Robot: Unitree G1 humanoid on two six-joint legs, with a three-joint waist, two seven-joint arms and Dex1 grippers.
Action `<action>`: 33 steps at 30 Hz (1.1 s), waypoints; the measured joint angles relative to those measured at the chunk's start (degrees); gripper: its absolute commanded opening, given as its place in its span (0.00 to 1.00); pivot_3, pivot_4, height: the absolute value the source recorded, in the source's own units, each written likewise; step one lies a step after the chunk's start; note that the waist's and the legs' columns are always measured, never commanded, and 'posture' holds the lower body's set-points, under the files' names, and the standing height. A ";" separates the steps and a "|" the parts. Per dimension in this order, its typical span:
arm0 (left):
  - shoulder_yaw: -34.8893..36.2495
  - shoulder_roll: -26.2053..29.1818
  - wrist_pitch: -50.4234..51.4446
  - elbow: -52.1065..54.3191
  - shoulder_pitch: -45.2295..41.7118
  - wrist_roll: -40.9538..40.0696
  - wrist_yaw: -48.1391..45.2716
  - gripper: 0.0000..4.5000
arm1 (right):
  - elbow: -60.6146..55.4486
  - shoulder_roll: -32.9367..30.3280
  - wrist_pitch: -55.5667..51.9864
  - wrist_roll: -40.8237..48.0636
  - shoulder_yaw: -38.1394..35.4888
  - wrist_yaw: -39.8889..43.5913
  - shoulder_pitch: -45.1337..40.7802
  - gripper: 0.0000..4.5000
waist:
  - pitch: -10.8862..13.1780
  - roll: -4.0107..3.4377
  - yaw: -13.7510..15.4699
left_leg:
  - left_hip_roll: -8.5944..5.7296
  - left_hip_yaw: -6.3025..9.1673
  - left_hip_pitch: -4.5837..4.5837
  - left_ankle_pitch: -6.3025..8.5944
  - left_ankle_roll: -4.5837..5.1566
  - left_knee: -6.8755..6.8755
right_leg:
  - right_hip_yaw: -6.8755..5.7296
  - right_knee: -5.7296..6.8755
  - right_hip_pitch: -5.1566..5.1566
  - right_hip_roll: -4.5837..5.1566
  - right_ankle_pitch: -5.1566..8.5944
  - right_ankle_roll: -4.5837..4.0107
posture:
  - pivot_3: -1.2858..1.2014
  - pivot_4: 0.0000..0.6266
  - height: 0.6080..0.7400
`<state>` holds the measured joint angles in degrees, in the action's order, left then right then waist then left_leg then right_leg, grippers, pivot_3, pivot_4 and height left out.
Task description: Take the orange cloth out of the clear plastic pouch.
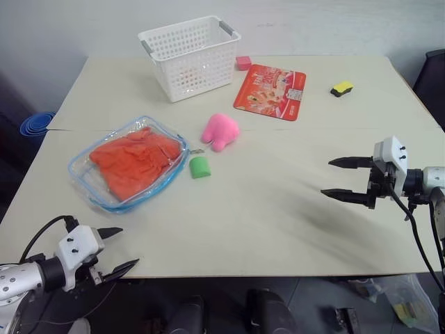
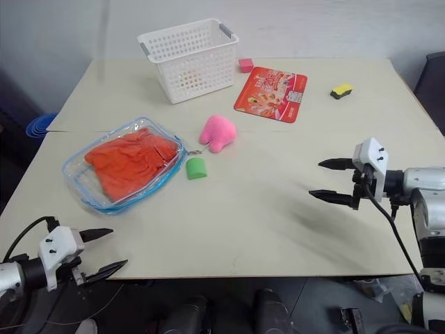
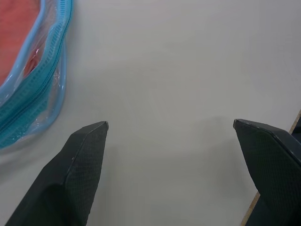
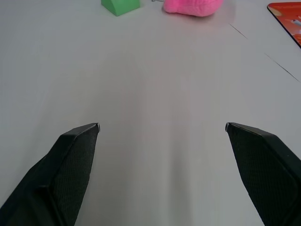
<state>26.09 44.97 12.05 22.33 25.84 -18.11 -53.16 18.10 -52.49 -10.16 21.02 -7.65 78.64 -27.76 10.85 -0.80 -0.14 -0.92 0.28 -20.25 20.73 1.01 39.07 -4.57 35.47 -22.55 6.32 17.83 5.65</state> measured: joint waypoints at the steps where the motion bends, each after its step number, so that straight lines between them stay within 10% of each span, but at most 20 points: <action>1: 0.00 0.00 -0.01 0.00 0.09 -0.01 -0.09 1.00 | 0.00 0.00 0.00 0.02 0.00 -0.01 0.00 1.00 | 0.00 0.00 0.00 | 0.00 0.00 0.00 0.00 0.00 0.00 | 0.00 0.00 0.00 0.00 0.00 0.00 | 0.52 0.24 1.00; 33: -0.84 -0.07 9.76 4.16 -6.76 -6.48 1.43 1.00 | -5.67 0.18 -7.37 2.61 0.03 -1.92 0.96 1.00 | 0.00 0.00 0.04 | 0.00 0.01 0.00 0.00 0.00 0.01 | 0.00 0.04 0.00 0.00 0.00 0.00 | 0.52 0.24 1.00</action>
<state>25.25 44.91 21.80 26.49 19.08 -24.59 -51.73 12.43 -52.31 -17.53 23.62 -7.62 76.71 -26.79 10.85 -0.80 -0.10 -0.92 0.29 -20.25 20.72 1.01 39.07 -4.57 35.51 -22.55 6.32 17.83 5.65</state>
